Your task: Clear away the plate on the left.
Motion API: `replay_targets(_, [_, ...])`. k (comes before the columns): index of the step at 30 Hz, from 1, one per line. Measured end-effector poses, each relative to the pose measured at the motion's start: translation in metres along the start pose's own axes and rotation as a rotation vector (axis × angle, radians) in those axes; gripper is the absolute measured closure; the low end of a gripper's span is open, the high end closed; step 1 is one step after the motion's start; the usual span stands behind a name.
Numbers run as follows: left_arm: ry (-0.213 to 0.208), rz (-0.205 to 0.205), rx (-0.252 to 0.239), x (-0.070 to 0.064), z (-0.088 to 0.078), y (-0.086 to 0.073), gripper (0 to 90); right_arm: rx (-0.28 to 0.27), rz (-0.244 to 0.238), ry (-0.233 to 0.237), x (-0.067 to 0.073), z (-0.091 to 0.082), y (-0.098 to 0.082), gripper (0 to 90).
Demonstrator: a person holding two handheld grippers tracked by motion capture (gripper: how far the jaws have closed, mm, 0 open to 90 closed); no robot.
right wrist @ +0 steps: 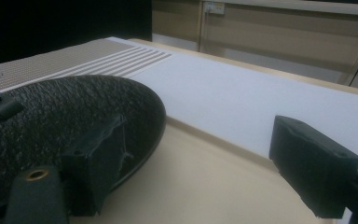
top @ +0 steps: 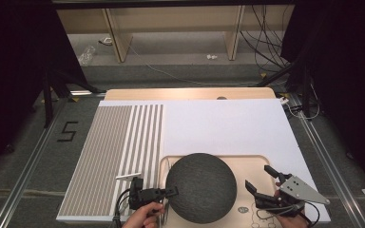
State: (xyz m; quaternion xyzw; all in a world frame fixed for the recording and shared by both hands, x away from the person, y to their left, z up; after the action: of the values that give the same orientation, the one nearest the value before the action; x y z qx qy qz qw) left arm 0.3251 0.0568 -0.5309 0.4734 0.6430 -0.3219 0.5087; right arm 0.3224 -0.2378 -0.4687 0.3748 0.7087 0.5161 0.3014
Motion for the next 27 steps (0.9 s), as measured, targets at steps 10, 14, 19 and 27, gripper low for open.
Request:
replay_targets(10, [0.008, 0.005, 0.047, -0.002, 0.018, -0.008, 85.1, -0.003, 0.001, 0.002, 0.000, 0.000, 0.000, 19.1])
replay_targets(14, [0.016, 0.011, 0.060, -0.001, 0.025, -0.011, 85.1, -0.003, 0.001, 0.003, 0.000, 0.000, 0.000, 19.1])
replay_targets(19, [0.025, 0.014, 0.078, 0.000, 0.032, -0.013, 85.1, -0.003, -0.001, 0.003, 0.000, 0.000, 0.000, 19.1])
replay_targets(27, [0.033, 0.005, 0.089, 0.001, 0.039, -0.015, 85.0, -0.003, 0.000, 0.004, 0.000, 0.000, 0.000, 19.1])
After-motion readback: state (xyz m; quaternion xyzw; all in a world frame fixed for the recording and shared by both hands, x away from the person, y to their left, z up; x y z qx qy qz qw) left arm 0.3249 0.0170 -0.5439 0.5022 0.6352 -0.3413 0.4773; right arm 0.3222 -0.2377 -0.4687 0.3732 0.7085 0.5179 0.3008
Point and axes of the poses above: each handheld gripper's, and its own axes: z roughly forward along the jaws, y roughly out of its top, x roughly to its left, the point moved 8 cm from there along z, roughly forward along the jaws, and after that the axes turned 2 degrees about -y, right-handed, at the moved point
